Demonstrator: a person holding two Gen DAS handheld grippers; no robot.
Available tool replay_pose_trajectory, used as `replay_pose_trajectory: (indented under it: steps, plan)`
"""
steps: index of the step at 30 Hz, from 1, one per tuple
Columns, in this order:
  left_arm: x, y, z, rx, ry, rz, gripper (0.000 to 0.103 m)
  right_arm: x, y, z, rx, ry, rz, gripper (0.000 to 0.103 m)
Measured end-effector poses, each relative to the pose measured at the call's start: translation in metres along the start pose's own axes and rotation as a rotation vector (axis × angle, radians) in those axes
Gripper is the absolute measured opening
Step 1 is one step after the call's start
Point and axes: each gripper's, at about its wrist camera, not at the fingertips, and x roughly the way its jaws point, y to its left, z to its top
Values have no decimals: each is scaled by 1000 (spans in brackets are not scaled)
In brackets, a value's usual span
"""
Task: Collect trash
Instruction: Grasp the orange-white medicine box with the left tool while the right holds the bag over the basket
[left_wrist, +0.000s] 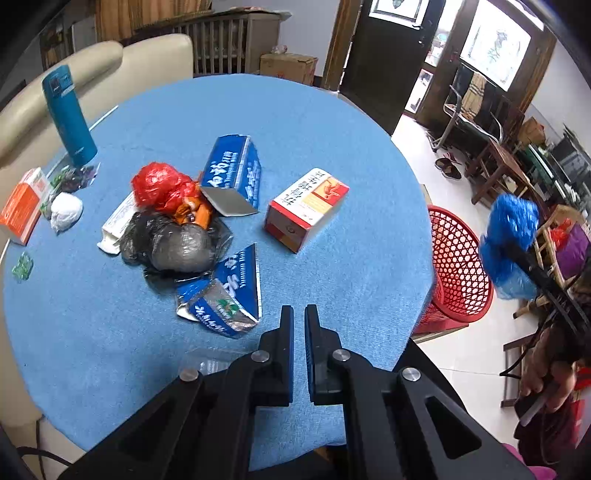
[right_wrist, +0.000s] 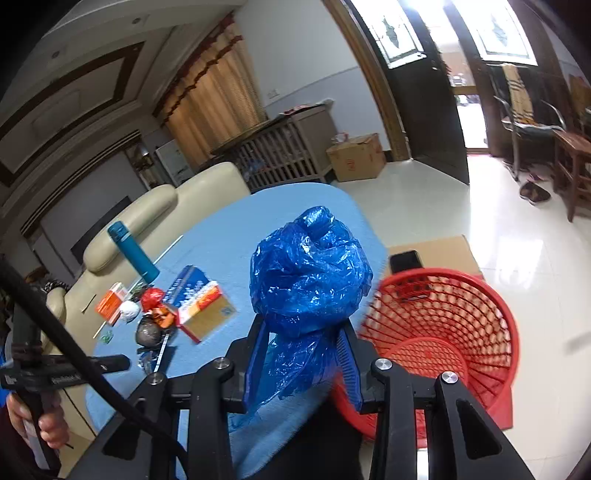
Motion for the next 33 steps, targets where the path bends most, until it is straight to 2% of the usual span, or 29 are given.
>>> replay_pose_trajectory:
  steps: [1, 2, 4, 5, 6, 8, 11, 16, 18, 19, 22, 25, 28, 29, 30, 33]
  plan:
    - [-3, 0, 3, 6, -15, 24, 6, -1, -5, -2, 7, 2, -3, 40]
    - [-7, -2, 7, 21, -27, 43, 12, -3, -11, -4, 13, 6, -4, 40]
    - [-7, -14, 21, 66, -48, 86, 46, 0, -16, -8, 31, 22, -4, 40]
    - [-6, -19, 26, 87, -63, 96, 80, 2, -17, -8, 37, 28, -1, 40]
    - [-3, -30, 36, 131, -90, 108, 90, 4, -17, -10, 42, 34, 1, 40]
    - [9, -44, 51, 201, -117, 146, 90, 4, -15, -11, 36, 38, 4, 40]
    - [46, -57, 75, 276, -58, 186, 90, 0, -13, -12, 29, 29, 4, 40]
    - [97, -51, 92, 250, 38, 212, 90, -10, -31, -9, 57, 13, -32, 40]
    - [107, -50, 90, 249, 72, 222, 74, -13, -43, -10, 75, 13, -53, 40]
    - [112, -49, 89, 236, 99, 203, 60, -13, -48, -11, 86, 16, -61, 40]
    - [113, -52, 84, 239, 93, 207, 56, -14, -64, -13, 125, 20, -75, 40]
    - [104, -61, 81, 221, 82, 163, 53, -13, -72, -15, 140, 21, -80, 40]
    - [86, -89, 77, 257, 55, 107, 52, -13, -74, -15, 143, 20, -80, 40]
    - [81, -105, 76, 279, 49, 78, 49, -13, -75, -15, 147, 22, -78, 40]
    - [79, -115, 75, 292, 49, 57, 37, -11, -77, -16, 157, 26, -77, 40]
    - [81, -159, 72, 327, 89, -33, 34, -6, -87, -20, 198, 52, -90, 40]
